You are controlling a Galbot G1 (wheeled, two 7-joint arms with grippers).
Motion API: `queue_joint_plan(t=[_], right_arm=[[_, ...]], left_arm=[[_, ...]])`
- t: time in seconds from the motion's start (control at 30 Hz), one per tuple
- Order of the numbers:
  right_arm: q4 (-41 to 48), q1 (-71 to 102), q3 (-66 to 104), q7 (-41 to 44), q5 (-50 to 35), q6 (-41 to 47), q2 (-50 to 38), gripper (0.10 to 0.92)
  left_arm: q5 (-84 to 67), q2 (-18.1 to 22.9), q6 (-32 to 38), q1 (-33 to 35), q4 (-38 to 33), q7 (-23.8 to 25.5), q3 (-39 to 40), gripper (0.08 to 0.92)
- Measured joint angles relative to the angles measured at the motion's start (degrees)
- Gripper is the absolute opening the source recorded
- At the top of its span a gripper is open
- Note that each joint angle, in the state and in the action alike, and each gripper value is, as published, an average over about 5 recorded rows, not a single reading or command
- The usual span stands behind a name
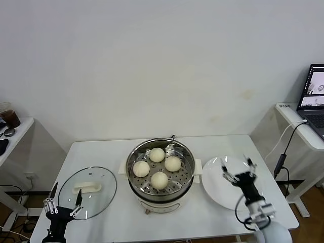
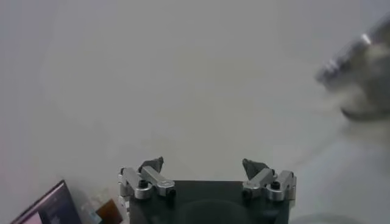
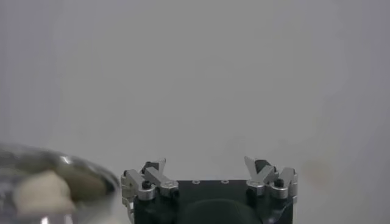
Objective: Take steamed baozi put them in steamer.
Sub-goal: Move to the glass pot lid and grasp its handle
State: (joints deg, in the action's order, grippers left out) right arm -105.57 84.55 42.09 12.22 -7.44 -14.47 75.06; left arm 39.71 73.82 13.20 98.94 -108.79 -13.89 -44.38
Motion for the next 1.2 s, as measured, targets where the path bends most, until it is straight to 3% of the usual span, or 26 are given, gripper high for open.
queue_joint_plan(t=[0.5,1.2], right_arm=[[0.05,9.3,4.64,-0.17,0.55,1.18,3.87,0.823],[-1.56,12.99,5.37,0.35,3.53,1.67,5.83,0.823]], left_arm=[[24.68,-8.25,-1.11,-3.89,7.04,-0.41,2.25,0.823],[33.37,-12.72,-2.06,-17.67,21.35,0.12,8.5,0.823]])
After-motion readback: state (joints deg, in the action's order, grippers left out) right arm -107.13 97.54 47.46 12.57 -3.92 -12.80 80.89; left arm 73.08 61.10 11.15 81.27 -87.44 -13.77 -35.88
